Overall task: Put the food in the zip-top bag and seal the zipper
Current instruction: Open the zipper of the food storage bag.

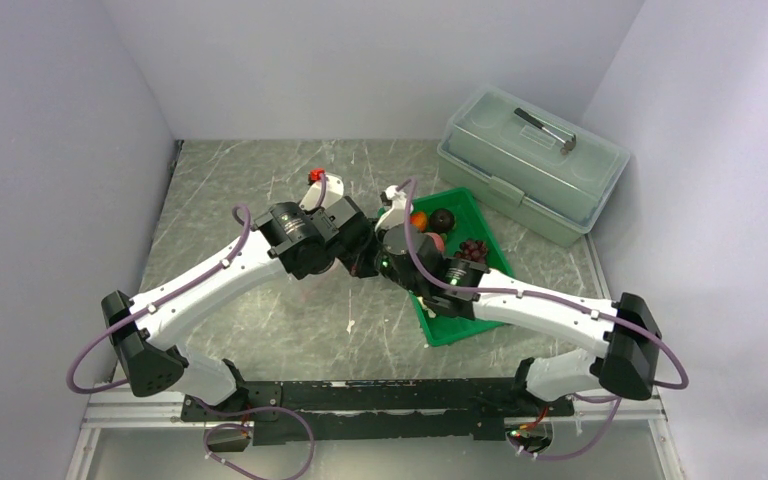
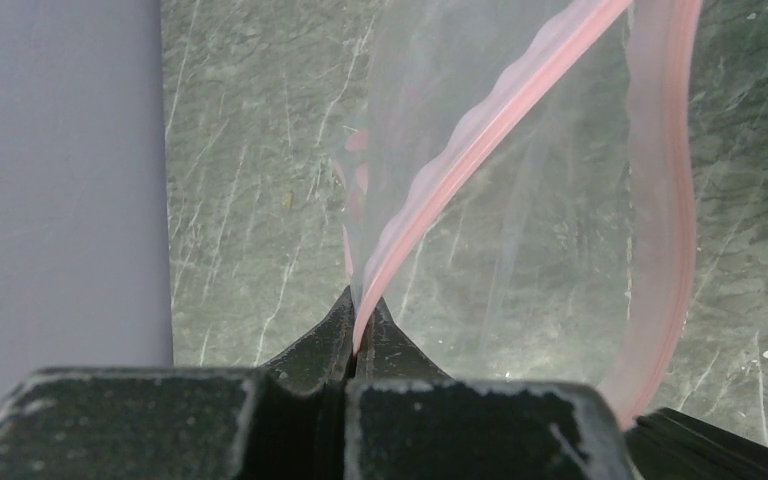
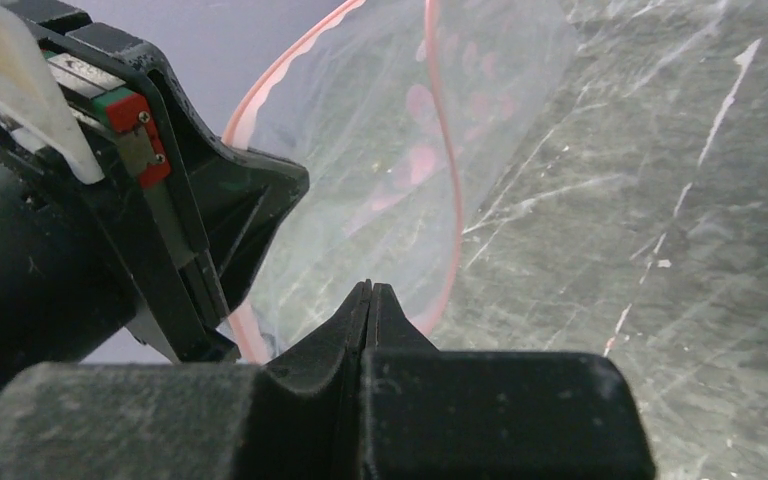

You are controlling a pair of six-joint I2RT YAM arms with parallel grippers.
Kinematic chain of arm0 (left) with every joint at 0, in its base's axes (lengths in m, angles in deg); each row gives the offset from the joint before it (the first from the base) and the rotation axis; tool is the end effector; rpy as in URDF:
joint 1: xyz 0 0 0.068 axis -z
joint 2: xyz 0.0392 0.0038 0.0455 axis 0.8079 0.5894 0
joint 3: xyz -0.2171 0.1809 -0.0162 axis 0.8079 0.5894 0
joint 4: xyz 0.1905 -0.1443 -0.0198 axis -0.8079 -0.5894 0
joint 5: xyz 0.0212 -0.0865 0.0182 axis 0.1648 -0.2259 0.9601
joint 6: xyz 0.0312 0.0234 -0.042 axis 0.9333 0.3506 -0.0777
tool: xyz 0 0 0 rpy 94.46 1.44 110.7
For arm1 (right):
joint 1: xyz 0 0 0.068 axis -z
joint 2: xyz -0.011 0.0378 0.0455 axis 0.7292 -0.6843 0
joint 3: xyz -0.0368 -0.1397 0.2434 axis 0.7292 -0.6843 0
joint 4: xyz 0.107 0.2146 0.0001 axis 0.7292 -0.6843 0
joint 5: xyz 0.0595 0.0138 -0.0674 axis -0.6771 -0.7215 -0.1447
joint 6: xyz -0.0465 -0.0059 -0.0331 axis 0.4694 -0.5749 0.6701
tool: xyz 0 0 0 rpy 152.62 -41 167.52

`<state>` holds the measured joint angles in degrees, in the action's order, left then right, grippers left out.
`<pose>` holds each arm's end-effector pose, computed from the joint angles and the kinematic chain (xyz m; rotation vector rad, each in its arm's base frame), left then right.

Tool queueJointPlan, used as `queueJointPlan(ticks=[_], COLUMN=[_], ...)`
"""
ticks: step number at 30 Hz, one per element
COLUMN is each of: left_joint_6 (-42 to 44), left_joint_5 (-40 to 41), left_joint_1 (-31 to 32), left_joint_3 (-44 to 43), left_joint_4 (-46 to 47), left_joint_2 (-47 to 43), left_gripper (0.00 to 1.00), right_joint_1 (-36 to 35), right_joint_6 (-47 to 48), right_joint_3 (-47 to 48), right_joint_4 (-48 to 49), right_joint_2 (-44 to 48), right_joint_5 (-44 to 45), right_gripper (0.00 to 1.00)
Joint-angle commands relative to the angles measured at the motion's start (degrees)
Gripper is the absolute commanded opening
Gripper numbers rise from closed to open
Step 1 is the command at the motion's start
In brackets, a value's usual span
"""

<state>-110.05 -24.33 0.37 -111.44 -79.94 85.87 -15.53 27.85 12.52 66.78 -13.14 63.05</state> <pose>0.1610 -0.1705 0.3720 0.1606 2.2631 0.4523 0.1445 0.2521 0.3467 -0.0839 1.9671 1.0444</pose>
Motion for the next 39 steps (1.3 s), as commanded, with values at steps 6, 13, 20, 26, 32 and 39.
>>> queueJointPlan(ticks=[6,13,20,26,32,39], left_joint_6=[-0.7,-0.8,-1.1,-1.5,-1.1,-0.8], left_joint_5=[-2.2,-5.9,-8.7,-10.0,-12.3,-14.2], left_joint_1=[0.4,0.4,0.4,0.4,0.4,0.4], left_joint_3=[-1.3,-0.1,0.7,1.2,1.8,3.6], left_joint_4=[1.6,4.0,6.1,6.3,7.7,9.6], left_joint_2=[-1.8,-4.1,-6.7,-8.5,-9.7,-10.5], left_gripper=[0.0,0.0,0.0,0.0,0.0,0.0], right_joint_1=[-0.2,-0.2,-0.1,-0.1,-0.1,-0.1], right_joint_6=[-5.6,-8.2,-12.7,-14.3,-14.3,-15.1], right_joint_3=[5.6,7.3,7.2,5.9,7.3,10.5], right_joint_4=[7.4,9.3,10.9,13.6,8.8,2.7], right_joint_2=[-6.0,-10.7,-14.7,-16.5,-17.9,-20.8], right_joint_5=[-3.5,-4.3,-4.4,-4.4,-1.1,2.3], right_gripper=[0.0,0.0,0.0,0.0,0.0,0.0])
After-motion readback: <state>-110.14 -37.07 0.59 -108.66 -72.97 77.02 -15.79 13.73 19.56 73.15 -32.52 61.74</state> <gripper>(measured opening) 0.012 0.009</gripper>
